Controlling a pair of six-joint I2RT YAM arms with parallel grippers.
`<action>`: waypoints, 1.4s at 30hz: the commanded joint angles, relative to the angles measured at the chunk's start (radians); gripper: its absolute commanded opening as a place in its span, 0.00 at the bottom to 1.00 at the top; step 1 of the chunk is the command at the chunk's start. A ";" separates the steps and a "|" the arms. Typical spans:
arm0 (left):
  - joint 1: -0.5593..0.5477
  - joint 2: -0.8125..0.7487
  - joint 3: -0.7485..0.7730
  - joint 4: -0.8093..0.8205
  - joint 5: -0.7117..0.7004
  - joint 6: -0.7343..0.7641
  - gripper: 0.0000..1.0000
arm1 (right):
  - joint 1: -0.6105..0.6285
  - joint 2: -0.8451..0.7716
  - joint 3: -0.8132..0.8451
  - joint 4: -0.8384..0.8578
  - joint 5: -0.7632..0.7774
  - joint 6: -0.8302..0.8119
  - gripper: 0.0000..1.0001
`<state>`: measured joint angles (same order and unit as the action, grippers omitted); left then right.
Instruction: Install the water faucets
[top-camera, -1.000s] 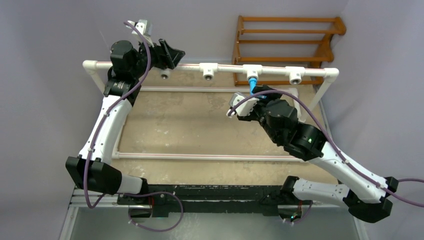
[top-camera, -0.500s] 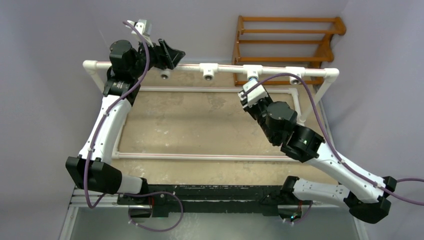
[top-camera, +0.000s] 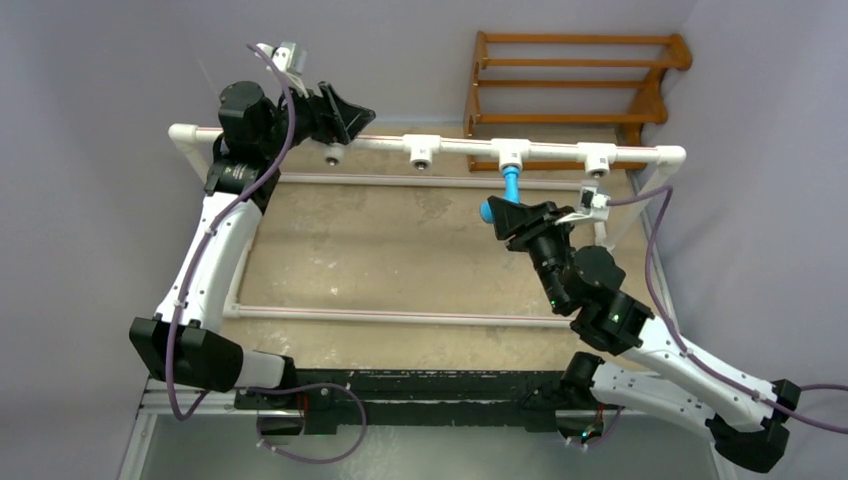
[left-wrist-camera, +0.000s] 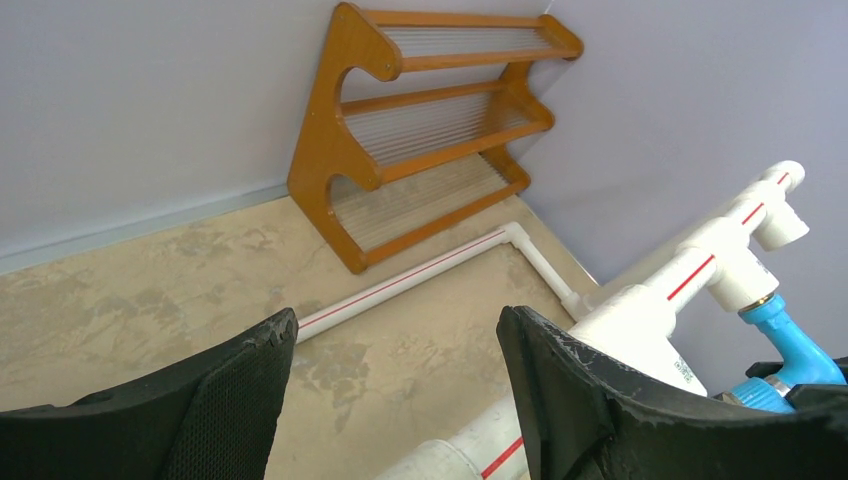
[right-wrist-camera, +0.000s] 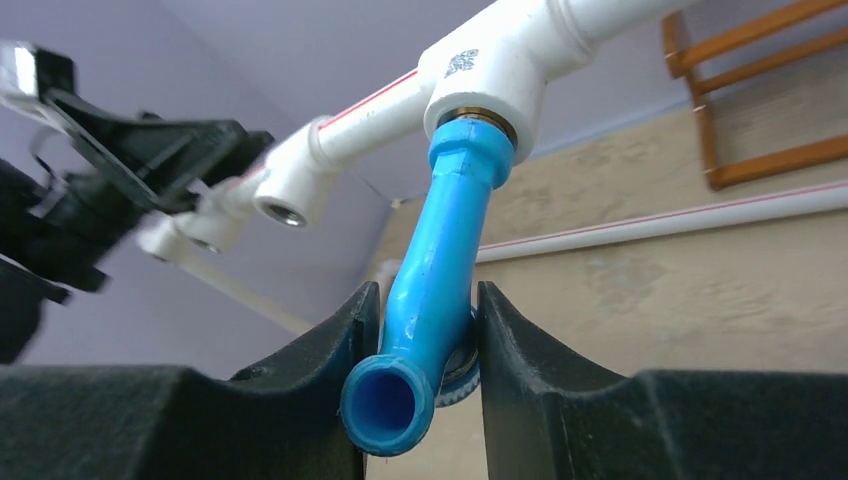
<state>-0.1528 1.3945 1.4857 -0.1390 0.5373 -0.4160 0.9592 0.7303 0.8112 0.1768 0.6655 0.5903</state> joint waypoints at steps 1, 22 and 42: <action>0.036 0.089 -0.053 -0.151 -0.079 0.025 0.73 | 0.012 -0.083 -0.057 0.085 0.097 0.472 0.36; 0.036 0.095 -0.051 -0.151 -0.072 0.023 0.73 | 0.012 -0.188 0.109 -0.275 -0.009 0.032 0.63; 0.036 0.096 -0.050 -0.156 -0.075 0.025 0.73 | 0.014 -0.030 -0.155 0.162 0.092 -0.045 0.00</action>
<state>-0.1448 1.4109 1.4921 -0.0952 0.5270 -0.4088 0.9684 0.6968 0.6842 0.1028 0.6884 0.5304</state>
